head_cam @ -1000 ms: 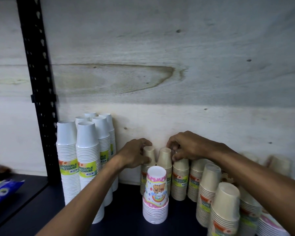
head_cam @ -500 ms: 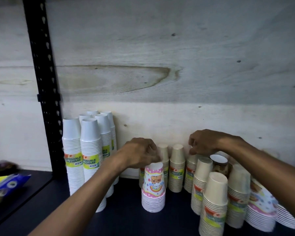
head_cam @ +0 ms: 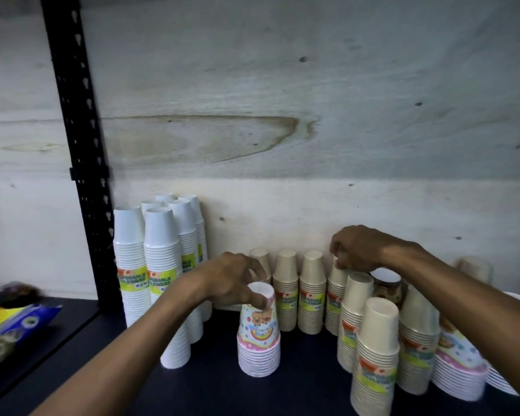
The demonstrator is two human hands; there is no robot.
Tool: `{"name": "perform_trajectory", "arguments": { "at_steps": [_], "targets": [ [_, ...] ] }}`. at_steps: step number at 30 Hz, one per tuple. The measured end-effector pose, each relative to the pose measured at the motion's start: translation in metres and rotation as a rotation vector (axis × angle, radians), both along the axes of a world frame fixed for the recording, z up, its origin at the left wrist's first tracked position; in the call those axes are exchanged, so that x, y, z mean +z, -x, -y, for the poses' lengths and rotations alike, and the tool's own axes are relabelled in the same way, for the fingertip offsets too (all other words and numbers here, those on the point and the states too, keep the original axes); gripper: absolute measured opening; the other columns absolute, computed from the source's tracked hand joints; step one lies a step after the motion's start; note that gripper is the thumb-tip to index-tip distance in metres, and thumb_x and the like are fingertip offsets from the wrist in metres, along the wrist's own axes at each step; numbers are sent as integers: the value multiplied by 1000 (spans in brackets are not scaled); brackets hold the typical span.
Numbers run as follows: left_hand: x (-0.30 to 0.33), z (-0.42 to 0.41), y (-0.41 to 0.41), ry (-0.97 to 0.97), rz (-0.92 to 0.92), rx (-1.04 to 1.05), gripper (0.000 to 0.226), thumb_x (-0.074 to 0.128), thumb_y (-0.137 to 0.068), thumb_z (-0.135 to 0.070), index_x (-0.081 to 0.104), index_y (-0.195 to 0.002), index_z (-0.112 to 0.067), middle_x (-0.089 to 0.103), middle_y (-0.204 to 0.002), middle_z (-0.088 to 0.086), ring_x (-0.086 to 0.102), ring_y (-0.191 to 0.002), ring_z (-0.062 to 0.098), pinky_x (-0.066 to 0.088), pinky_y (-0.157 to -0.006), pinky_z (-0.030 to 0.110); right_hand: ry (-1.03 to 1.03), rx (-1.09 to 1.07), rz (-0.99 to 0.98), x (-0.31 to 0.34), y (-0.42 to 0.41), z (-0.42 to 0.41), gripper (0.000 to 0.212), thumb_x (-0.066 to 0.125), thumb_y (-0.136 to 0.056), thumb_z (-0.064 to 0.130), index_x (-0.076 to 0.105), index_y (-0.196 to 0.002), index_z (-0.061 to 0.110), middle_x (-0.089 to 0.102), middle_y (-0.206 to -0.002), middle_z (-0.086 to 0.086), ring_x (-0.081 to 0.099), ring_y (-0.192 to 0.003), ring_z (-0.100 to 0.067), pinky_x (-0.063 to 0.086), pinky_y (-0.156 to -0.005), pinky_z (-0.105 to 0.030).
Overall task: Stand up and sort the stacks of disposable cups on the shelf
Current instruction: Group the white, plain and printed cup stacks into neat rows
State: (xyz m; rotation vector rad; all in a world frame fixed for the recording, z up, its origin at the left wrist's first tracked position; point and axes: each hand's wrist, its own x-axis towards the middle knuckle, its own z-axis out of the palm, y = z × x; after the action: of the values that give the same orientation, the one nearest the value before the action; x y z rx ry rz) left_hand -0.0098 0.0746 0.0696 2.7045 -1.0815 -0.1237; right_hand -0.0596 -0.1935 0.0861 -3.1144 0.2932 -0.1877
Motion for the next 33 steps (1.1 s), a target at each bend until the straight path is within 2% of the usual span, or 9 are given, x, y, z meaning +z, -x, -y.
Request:
{"name": "perform_trajectory", "arguments": {
  "at_steps": [5, 9, 11, 14, 18, 22, 26, 29, 33],
  "targets": [
    [7, -20, 12, -65, -1, -2, 57, 72, -80, -51, 58, -131, -31, 65, -125, -5, 61, -108, 15, 50, -91, 29, 11, -2, -5, -1, 3, -4, 37, 68, -89, 29, 61, -124, 18, 60, -126, -3, 58, -111, -21, 50, -89, -31],
    [7, -29, 29, -45, -91, -56, 49, 74, -78, -48, 62, -124, -37, 66, -115, -16, 65, -93, 6, 54, -79, 25, -27, 10, -6, 1, 12, -5, 40, 63, -92, 29, 58, -130, 17, 57, -132, -3, 55, -115, -21, 46, -87, -29],
    [6, -28, 42, -28, -118, -100, 43, 75, -76, -47, 64, -118, -39, 67, -107, -21, 64, -93, 0, 50, -75, 19, -34, 25, -2, 2, 17, -5, 39, 61, -93, 29, 58, -129, 16, 58, -131, -4, 55, -111, -21, 44, -82, -27],
    [3, -19, 62, 5, -167, -158, 41, 78, -74, -48, 65, -112, -42, 67, -107, -21, 64, -96, 0, 49, -79, 18, -36, 34, 1, 0, 20, -4, 38, 59, -93, 27, 58, -129, 16, 58, -131, -3, 56, -112, -21, 46, -84, -28],
    [-1, -3, 86, 32, -182, -239, 46, 78, -76, -48, 63, -118, -38, 66, -111, -19, 64, -97, 2, 51, -83, 19, -81, 36, 24, -1, 20, 0, 34, 60, -93, 28, 60, -126, 20, 57, -133, -2, 57, -112, -21, 50, -90, -31],
    [-3, 8, 98, 19, -201, -288, 52, 76, -77, -51, 58, -125, -37, 62, -120, -18, 61, -104, 5, 52, -94, 29, -124, 43, 46, -3, 18, 3, 31, 60, -93, 26, 61, -123, 19, 59, -131, -3, 58, -111, -21, 48, -86, -29],
    [11, 11, 95, 25, -264, -258, 60, 67, -77, -65, 57, -128, -37, 62, -120, -21, 60, -104, 1, 49, -95, 26, -168, 46, 37, 0, 21, 8, 37, 58, -94, 33, 59, -129, 20, 59, -132, -2, 58, -112, -20, 47, -90, -30],
    [25, 27, 84, 140, -162, -199, 55, 61, -78, -69, 62, -122, -35, 65, -116, -17, 61, -104, 4, 50, -94, 28, -191, 33, 31, 6, 24, 17, 38, 59, -93, 37, 58, -128, 24, 62, -127, 0, 59, -108, -18, 48, -90, -30],
    [31, 67, 66, 133, -11, -199, 50, 63, -86, -57, 61, -125, -27, 68, -120, -7, 64, -101, 11, 50, -89, 28, -179, 23, 32, 12, 27, 33, 28, 63, -92, 34, 63, -119, 26, 66, -119, 3, 61, -104, -17, 49, -94, -32]
  ]
}}
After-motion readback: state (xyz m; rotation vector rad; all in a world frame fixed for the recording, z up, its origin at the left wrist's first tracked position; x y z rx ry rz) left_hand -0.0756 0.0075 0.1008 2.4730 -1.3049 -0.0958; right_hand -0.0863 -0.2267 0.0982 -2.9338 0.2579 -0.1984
